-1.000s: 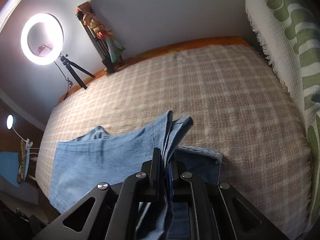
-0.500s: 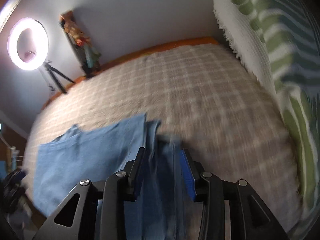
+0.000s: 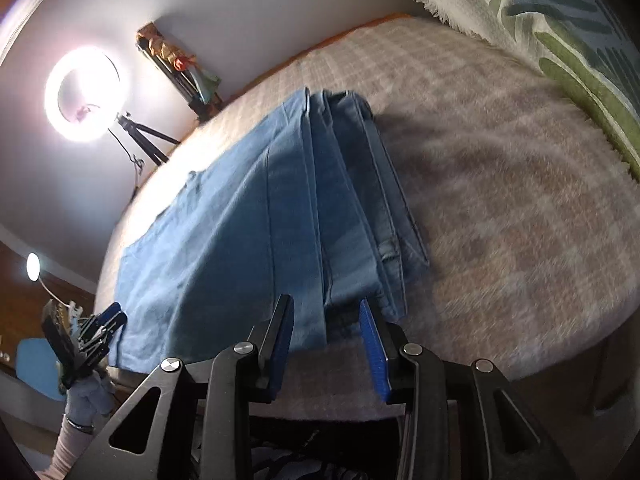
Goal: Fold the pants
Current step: 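Lower the jeans onto the bed and open the right tool, then move both open tools over the folded jeans' edge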
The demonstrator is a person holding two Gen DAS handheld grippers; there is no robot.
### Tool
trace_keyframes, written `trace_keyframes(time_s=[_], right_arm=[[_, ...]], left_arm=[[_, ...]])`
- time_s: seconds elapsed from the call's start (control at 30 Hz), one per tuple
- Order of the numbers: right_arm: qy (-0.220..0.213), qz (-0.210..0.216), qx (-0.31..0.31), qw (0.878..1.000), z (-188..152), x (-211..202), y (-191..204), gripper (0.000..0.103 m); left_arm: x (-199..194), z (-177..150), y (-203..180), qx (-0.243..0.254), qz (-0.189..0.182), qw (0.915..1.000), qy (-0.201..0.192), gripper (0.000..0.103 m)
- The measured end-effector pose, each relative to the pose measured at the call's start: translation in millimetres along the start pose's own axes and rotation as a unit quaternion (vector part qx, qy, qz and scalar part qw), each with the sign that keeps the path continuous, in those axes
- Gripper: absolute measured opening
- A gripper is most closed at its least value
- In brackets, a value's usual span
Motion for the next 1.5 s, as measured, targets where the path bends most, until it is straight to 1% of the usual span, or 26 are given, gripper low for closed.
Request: trace_keyframes(time_s=[0.13, 0.2, 0.23, 0.3, 0.33, 0.37, 0.4, 0.43, 0.5, 0.57, 0.63, 0.67, 0.73, 0.77, 0.83, 0.87, 0.93, 1.03, 1.07, 1.13, 1.17, 1.23, 1.37, 1.4, 1.5], right_arm=[[0.005, -0.02, -0.003, 1.0, -2.3, 3.6, 2.2, 0.037], [0.013, -0.018, 0.0, 1.0, -3.5, 4.8, 4.9, 0.035], [0.019, -0.015, 0.002, 1.0, -5.4, 5.3, 7.0, 0.033], [0.032, -0.015, -0.008, 0.999, -9.9, 6.6, 14.4, 0.032], [0.035, -0.018, -0.013, 0.999, -11.3, 7.5, 16.8, 0.028], [0.036, -0.021, -0.02, 0.999, -12.3, 8.4, 19.6, 0.018], [0.032, -0.029, -0.027, 0.999, -12.2, 8.1, 20.9, 0.014], [0.027, -0.035, -0.029, 0.999, -11.2, 7.3, 20.8, 0.006], [0.013, -0.043, -0.025, 0.999, -7.1, 1.7, 19.9, 0.002], [-0.001, -0.056, -0.036, 0.998, -0.8, -8.8, 21.6, 0.0], [-0.022, -0.079, -0.061, 0.995, 8.0, -25.5, 25.8, 0.0], [-0.036, -0.1, -0.078, 0.991, 13.0, -36.7, 26.2, 0.0], [-0.043, -0.102, -0.076, 0.991, 17.6, -45.6, 22.6, 0.0], [-0.044, -0.11, -0.068, 0.991, 19.0, -48.2, 15.5, 0.0], [-0.042, -0.14, -0.071, 0.987, 20.0, -46.8, 4.5, 0.0], [-0.035, -0.139, -0.061, 0.988, 18.7, -43.8, -2.7, 0.002], [-0.034, -0.113, -0.053, 0.992, 18.3, -42.3, -3.5, 0.006], [-0.043, -0.084, -0.1, 0.991, 23.2, -39.5, 20.2, 0.036], [-0.052, -0.081, -0.122, 0.988, 27.9, -36.0, 33.5, 0.036], [-0.051, -0.074, -0.144, 0.985, 34.1, -24.4, 50.6, 0.036], [-0.047, -0.066, -0.153, 0.985, 38.1, -15.6, 58.7, 0.038], [-0.037, -0.048, -0.17, 0.984, 45.0, 6.3, 75.1, 0.042], [-0.012, -0.038, -0.189, 0.981, 48.7, 42.1, 91.9, 0.05], [-0.002, -0.043, -0.2, 0.979, 49.5, 54.3, 94.0, 0.051], [0.023, -0.088, -0.233, 0.968, 50.2, 80.9, 84.5, 0.052]], left_arm=[[3.1, -4.5, 4.3, -0.014, -0.005, 0.9999, -0.003, 0.042], [3.2, -4.8, 4.6, -0.017, -0.007, 0.9998, -0.004, 0.042], [3.2, -4.9, 4.6, -0.018, -0.007, 0.9998, -0.006, 0.042], [3.2, -5.7, 4.9, -0.021, -0.009, 0.9997, -0.008, 0.042], [3.7, -6.2, 5.1, -0.022, -0.009, 0.9997, -0.009, 0.042], [3.9, -6.4, 5.1, -0.023, -0.01, 0.9996, -0.009, 0.042], [4.2, -6.2, 5.0, -0.024, -0.01, 0.9996, -0.01, 0.042], [4.1, -6.3, 5.0, -0.024, -0.01, 0.9996, -0.01, 0.042], [3.8, -6.4, 5.2, -0.025, -0.011, 0.9996, -0.011, 0.042], [3.8, -6.6, 5.6, -0.027, -0.012, 0.9995, -0.011, 0.042], [3.8, -6.2, 6.2, -0.034, -0.015, 0.9993, -0.011, 0.042], [3.8, -6.0, 6.6, -0.037, -0.017, 0.9991, -0.011, 0.042], [4.0, -5.6, 7.2, -0.042, -0.018, 0.9989, -0.01, 0.042], [4.0, -5.4, 7.4, -0.044, -0.019, 0.9988, -0.01, 0.042], [2.7, -4.8, 9.1, -0.052, -0.022, 0.9984, -0.009, 0.042], [1.4, -4.5, 10.8, -0.057, -0.023, 0.9981, -0.01, 0.042], [-4.7, -4.0, 17.2, -0.075, -0.025, 0.9968, -0.012, 0.042], [-16.6, -5.1, 30.4, -0.114, -0.027, 0.9929, -0.018, 0.043], [-21.3, -6.7, 35.1, -0.129, -0.031, 0.991, -0.019, 0.049], [-29.6, -13.3, 44.2, -0.162, -0.037, 0.986, -0.017, 0.057], [-31.9, -17.2, 47.5, -0.174, -0.039, 0.9839, -0.014, 0.059], [-34.7, -28.8, 54.3, -0.196, -0.036, 0.98, -0.004, 0.06], [-31.0, -49.8, 63.9, -0.232, -0.019, 0.9724, 0.018, 0.06], [-29.2, -54.1, 64.3, -0.237, -0.019, 0.9711, 0.023, 0.06], [-31.3, -59.9, 61.4, -0.239, -0.013, 0.9709, 0.017, 0.06]])
Point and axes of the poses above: each gripper's, at about its wrist camera, not at the fingertips, and x roughly the way its jaws point, y to its left, z to its top, the point moved 7 cm from there along x, roughly the way its jaws point, and after that the axes turned 8 degrees about z, right-handed, at the moved point
